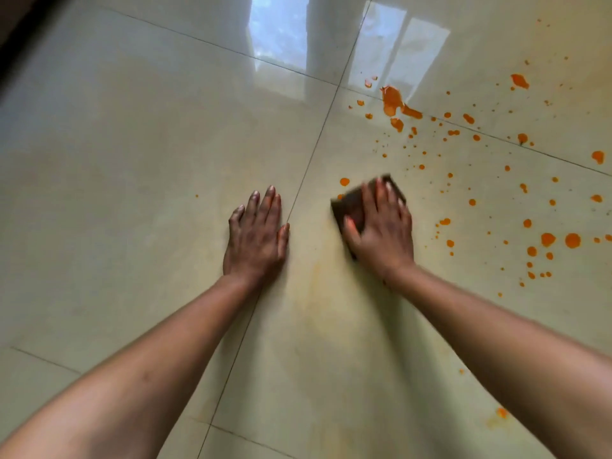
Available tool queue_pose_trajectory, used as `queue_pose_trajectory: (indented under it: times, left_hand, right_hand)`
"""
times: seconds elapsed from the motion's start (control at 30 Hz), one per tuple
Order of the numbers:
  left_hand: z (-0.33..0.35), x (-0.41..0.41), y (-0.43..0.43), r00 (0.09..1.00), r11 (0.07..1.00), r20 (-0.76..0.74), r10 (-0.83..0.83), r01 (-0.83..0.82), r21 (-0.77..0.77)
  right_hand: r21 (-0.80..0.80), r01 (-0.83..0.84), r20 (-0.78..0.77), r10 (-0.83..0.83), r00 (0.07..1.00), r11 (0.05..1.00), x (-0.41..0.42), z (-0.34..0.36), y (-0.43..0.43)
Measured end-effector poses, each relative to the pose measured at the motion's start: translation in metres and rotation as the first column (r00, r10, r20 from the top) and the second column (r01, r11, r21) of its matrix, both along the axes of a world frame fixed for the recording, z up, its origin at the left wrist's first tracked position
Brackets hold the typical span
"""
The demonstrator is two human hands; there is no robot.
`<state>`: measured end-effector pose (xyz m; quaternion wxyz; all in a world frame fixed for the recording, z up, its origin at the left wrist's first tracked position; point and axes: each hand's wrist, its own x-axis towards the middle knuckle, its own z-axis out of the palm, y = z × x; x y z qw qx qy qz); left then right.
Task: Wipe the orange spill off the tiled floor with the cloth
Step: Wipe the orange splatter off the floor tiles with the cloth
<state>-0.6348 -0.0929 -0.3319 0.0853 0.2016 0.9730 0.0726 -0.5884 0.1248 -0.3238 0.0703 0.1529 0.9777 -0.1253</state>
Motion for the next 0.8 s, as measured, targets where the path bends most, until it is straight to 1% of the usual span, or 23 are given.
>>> queue_pose_trajectory:
  times: [0.07,0.1,0.17,0.2,0.23,0.27,0.3,0.33,0.37,0.4,0.43,0.47,0.5,0.57,0.6,0.63,0.67,0.7,0.73,0.77,0.8]
  left_hand:
    - [-0.005,-0.003,-0.002,1.000,1.000,-0.019,0.002,-0.002,0.009]
    - [-0.006,-0.004,-0.003,1.000,1.000,-0.021,0.004,-0.004,0.014]
    - [-0.005,-0.002,-0.002,1.000,1.000,-0.010,0.002,-0.002,0.009]
    - [-0.004,-0.001,-0.002,1.000,1.000,-0.003,0.005,-0.005,0.004]
    - [-0.001,-0.001,-0.001,1.000,1.000,0.006,0.007,-0.007,0.003]
    - [0.000,-0.001,-0.001,1.000,1.000,0.014,0.006,-0.006,0.000]
    - [0.001,-0.002,-0.002,1.000,1.000,0.015,0.004,-0.004,-0.005]
    - [0.001,-0.002,-0.001,1.000,1.000,0.010,0.000,0.000,-0.007]
    - [0.000,-0.002,-0.002,1.000,1.000,0.005,-0.004,0.004,-0.007]
    - [-0.002,-0.002,-0.003,1.000,1.000,-0.001,-0.005,0.005,-0.007]
    - [-0.002,-0.002,-0.003,1.000,1.000,-0.008,-0.006,0.006,0.000]
    - [-0.003,-0.002,-0.002,1.000,1.000,-0.018,-0.002,0.002,0.015]
    - [-0.004,-0.003,-0.002,1.000,1.000,-0.019,0.002,-0.002,0.029]
    - [-0.001,-0.003,-0.002,1.000,0.999,0.002,0.005,-0.005,0.038]
    - [0.000,-0.003,-0.001,1.000,0.999,0.008,0.005,-0.006,0.034]
    - [0.001,-0.002,-0.001,1.000,1.000,0.014,0.006,-0.006,0.027]
    - [0.002,-0.002,-0.001,1.000,1.000,0.022,0.003,-0.003,0.019]
    - [0.003,-0.001,-0.001,1.000,1.000,0.030,0.002,-0.002,0.011]
    - [0.002,-0.001,-0.002,1.000,1.000,0.027,0.005,-0.005,0.007]
    - [0.002,-0.001,-0.002,1.000,1.000,0.019,0.007,-0.007,0.009]
    - [0.001,-0.001,-0.002,1.000,1.000,0.013,0.009,-0.009,0.013]
  right_hand:
    - [-0.021,0.038,0.018,-0.038,0.999,0.999,-0.061,0.000,-0.015]
    - [-0.023,0.016,0.015,-0.015,1.000,1.000,-0.066,-0.003,-0.024]
    - [-0.016,-0.134,-0.013,0.134,0.991,0.991,-0.020,-0.003,-0.036]
    - [-0.006,-0.210,-0.032,0.210,0.977,0.978,0.021,-0.002,-0.038]
    - [-0.013,-0.281,-0.020,0.280,0.960,0.960,0.061,0.002,-0.034]
    - [-0.026,-0.315,-0.012,0.315,0.949,0.949,0.083,0.006,-0.023]
    - [-0.030,-0.322,-0.020,0.321,0.947,0.946,0.084,0.004,-0.009]
    - [-0.018,-0.285,-0.009,0.285,0.959,0.958,0.067,0.002,0.001]
    - [-0.014,-0.193,0.019,0.193,0.981,0.981,0.035,0.003,0.005]
    - [0.004,-0.080,-0.003,0.080,0.997,0.997,-0.005,0.002,0.002]
    - [-0.006,-0.011,0.012,0.011,1.000,1.000,-0.037,0.003,-0.008]
    - [-0.017,0.000,0.016,0.001,1.000,1.000,-0.056,0.004,-0.022]
    - [-0.028,-0.046,0.000,0.046,0.999,0.999,-0.056,0.000,-0.039]
    - [-0.032,-0.259,-0.039,0.258,0.965,0.965,-0.005,-0.001,-0.061]
    - [-0.029,-0.344,-0.066,0.341,0.938,0.939,0.034,-0.001,-0.059]
    - [-0.038,-0.402,-0.055,0.400,0.915,0.915,0.065,0.003,-0.047]
    - [-0.037,-0.431,-0.051,0.429,0.902,0.901,0.078,0.004,-0.027]
    - [-0.021,-0.417,-0.042,0.416,0.908,0.909,0.075,0.002,-0.006]
    - [-0.008,-0.352,-0.014,0.352,0.936,0.936,0.054,0.002,0.008]
    - [-0.006,-0.251,0.011,0.251,0.968,0.968,0.021,0.005,0.015]
    - [0.005,-0.146,-0.013,0.146,0.989,0.989,-0.017,0.003,0.013]
